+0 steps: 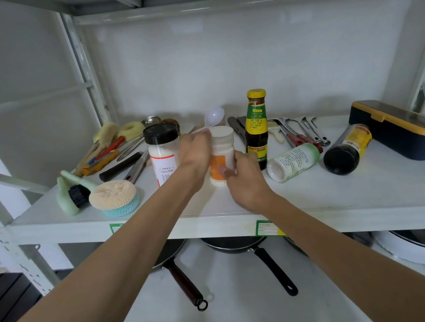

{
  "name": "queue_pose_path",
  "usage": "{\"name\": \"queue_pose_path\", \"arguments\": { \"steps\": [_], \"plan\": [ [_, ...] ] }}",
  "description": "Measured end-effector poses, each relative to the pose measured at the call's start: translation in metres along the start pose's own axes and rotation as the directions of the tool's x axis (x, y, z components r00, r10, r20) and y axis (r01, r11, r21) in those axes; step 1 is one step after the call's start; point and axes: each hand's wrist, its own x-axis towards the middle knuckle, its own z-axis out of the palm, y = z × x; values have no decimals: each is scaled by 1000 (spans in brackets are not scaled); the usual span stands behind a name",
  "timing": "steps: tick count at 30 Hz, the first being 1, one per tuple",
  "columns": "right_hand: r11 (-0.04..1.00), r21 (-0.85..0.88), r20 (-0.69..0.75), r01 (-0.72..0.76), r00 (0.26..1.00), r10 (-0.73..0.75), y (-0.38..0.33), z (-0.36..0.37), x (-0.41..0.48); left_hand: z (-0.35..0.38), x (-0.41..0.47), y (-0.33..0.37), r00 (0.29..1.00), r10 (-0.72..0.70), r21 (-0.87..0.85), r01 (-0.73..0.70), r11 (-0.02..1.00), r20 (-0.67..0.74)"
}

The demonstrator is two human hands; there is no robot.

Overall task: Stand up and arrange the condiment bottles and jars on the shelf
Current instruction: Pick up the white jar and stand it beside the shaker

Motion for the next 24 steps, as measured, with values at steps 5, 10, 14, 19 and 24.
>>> {"name": "queue_pose_path", "arguments": {
  "steps": [5, 10, 14, 19, 24],
  "plan": [
    [996, 93, -16, -7, 1000, 9, -1, 0, 0, -2, -9, -5, 998, 39, 2, -39, 999, 49],
    [966, 258, 31, 0, 999, -8, 0, -10, -6, -4, -19, -7, 996, 69, -6, -69, 998, 58],
    [945, 327, 114, 13, 992, -54, -2, -17, -8, 0, -25, -9, 996, 89, 23, -89, 996, -21],
    [942, 337, 156, 2, 986, -58, -4, -23, -8, 1, -29, -7, 992, 113, 63, -110, 992, -59],
    [976, 209, 44, 57, 997, -67, 2, -21, -2, -2, -29, -4, 990, 130, 114, -123, 986, -50]
  ]
}}
